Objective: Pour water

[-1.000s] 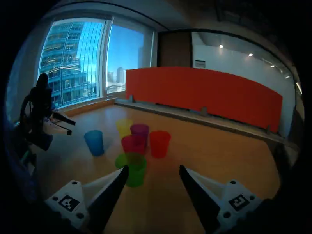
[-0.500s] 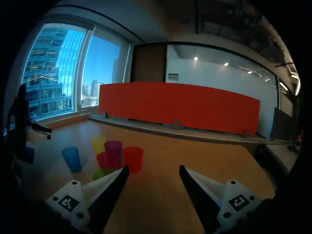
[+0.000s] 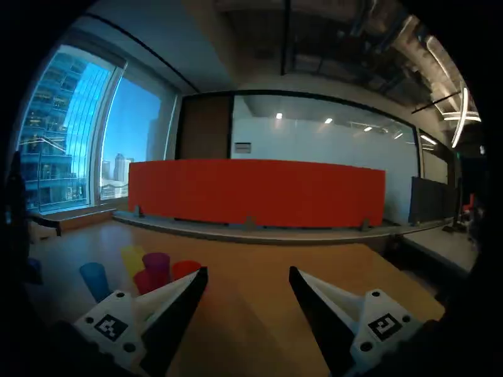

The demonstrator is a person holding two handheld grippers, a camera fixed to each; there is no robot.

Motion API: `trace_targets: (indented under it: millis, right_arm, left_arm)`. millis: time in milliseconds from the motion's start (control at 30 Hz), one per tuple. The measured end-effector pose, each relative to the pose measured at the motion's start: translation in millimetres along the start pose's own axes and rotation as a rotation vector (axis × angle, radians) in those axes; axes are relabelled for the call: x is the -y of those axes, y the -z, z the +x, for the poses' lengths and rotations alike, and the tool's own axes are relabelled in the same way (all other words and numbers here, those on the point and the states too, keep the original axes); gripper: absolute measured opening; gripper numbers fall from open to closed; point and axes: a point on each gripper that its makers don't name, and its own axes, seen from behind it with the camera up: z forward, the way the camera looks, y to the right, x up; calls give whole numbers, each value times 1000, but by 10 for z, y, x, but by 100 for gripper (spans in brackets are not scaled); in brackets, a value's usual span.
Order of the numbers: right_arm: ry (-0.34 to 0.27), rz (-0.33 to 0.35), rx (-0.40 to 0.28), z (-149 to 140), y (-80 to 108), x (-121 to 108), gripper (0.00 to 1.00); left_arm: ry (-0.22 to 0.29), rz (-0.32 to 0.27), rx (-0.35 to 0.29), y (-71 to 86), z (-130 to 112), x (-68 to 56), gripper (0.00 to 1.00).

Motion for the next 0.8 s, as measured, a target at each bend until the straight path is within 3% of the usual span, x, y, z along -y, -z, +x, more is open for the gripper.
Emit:
trace_targets:
  millis: [500, 800]
  right_arm:
    - [-2, -112, -93, 134, 35, -104, 100]
    - [-13, -112, -120, 248, 55, -104, 100]
  left_arm:
    - [-59, 112, -122, 33, 272, 107, 95]
    - [-67, 204, -156, 61, 324, 282, 95]
